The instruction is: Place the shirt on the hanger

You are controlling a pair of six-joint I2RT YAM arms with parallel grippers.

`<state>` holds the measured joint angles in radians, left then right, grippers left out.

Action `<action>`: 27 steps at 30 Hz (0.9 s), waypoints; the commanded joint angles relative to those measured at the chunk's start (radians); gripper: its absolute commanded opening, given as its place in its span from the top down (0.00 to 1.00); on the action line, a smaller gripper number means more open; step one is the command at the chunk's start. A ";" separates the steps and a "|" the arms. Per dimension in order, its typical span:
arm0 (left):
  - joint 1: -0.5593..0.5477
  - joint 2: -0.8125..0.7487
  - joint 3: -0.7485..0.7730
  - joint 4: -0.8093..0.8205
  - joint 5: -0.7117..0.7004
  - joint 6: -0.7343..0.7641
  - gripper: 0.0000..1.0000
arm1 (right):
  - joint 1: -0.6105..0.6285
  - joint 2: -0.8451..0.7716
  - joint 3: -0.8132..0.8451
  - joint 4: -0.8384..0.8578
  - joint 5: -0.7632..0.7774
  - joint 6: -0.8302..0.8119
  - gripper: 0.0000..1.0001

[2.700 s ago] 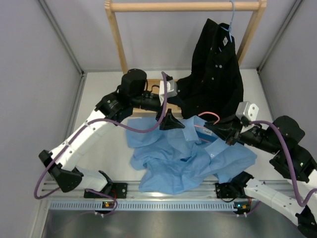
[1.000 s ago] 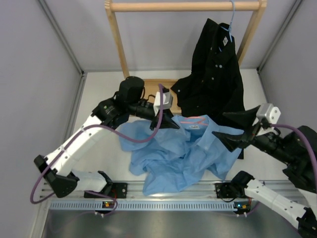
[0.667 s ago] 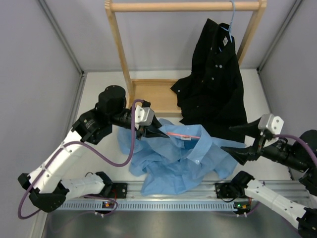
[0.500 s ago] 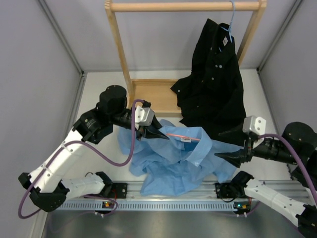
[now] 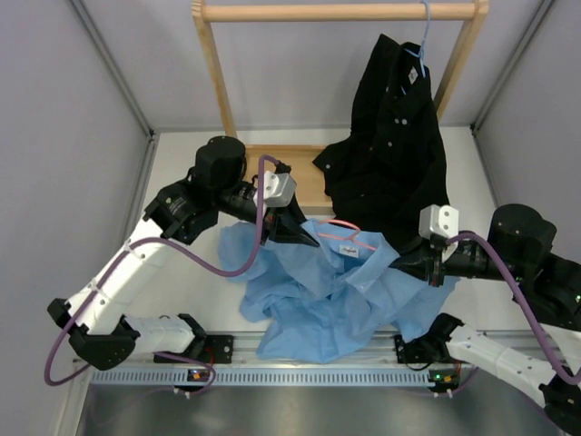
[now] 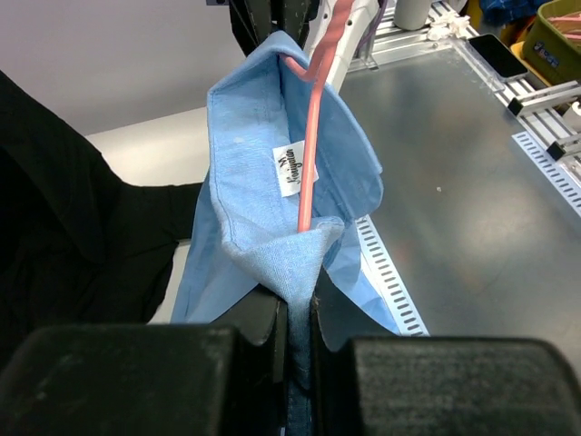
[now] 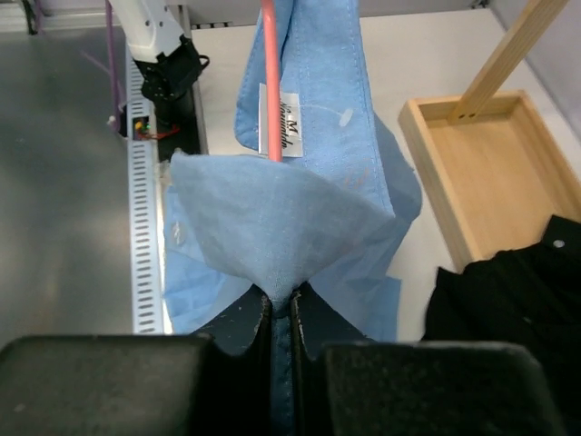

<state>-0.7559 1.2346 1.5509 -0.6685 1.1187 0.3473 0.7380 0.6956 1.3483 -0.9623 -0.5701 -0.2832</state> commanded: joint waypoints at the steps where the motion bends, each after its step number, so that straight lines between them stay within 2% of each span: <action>1: 0.015 0.002 0.074 0.024 0.030 -0.031 1.00 | 0.011 -0.002 -0.003 0.080 -0.007 -0.017 1.00; 5: 0.047 0.031 0.139 0.030 -0.217 -0.123 0.98 | 0.011 -0.086 -0.038 0.158 0.128 0.030 1.00; 7: 0.053 0.042 0.166 0.037 -0.299 -0.158 0.92 | 0.011 -0.132 -0.064 0.235 0.203 0.059 1.00; 8: 0.053 0.043 0.182 0.038 -0.354 -0.174 0.85 | 0.011 -0.145 -0.073 0.262 0.229 0.073 1.00; 9: 0.053 0.039 0.184 0.047 -0.379 -0.183 0.71 | 0.011 -0.156 -0.081 0.289 0.254 0.084 1.00; 10: 0.053 0.020 0.181 0.082 -0.404 -0.197 0.45 | 0.011 -0.168 -0.086 0.310 0.291 0.107 1.00; 11: 0.053 0.008 0.170 0.102 -0.428 -0.218 0.35 | 0.011 -0.169 -0.083 0.336 0.305 0.116 1.00; 13: 0.053 -0.020 0.153 0.176 -0.537 -0.249 0.02 | 0.011 -0.157 -0.061 0.344 0.332 0.128 1.00; 15: 0.053 -0.066 0.140 0.211 -0.650 -0.292 0.02 | 0.011 -0.142 -0.040 0.343 0.349 0.130 1.00; 16: 0.053 -0.090 0.143 0.224 -0.821 -0.309 0.02 | 0.011 -0.122 -0.019 0.343 0.374 0.130 1.00; 18: 0.053 -0.112 0.146 0.227 -1.010 -0.343 0.02 | 0.011 -0.099 0.003 0.343 0.412 0.134 1.00; 19: 0.053 -0.125 0.138 0.227 -1.219 -0.350 0.02 | 0.011 -0.062 0.033 0.343 0.468 0.148 1.00; 21: 0.053 -0.170 0.115 0.227 -1.365 -0.384 0.02 | 0.011 -0.021 0.067 0.361 0.534 0.167 1.00; 22: 0.053 -0.197 0.083 0.225 -1.460 -0.386 0.02 | 0.011 0.025 0.104 0.373 0.632 0.199 1.00; 27: 0.053 -0.297 -0.038 0.190 -1.576 -0.409 0.02 | 0.011 0.198 0.293 0.396 0.815 0.243 1.00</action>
<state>-0.7036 0.9764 1.5806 -0.4892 -0.2417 -0.0170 0.7380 0.8127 1.5162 -0.7223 0.0517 -0.0963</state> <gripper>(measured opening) 0.982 0.015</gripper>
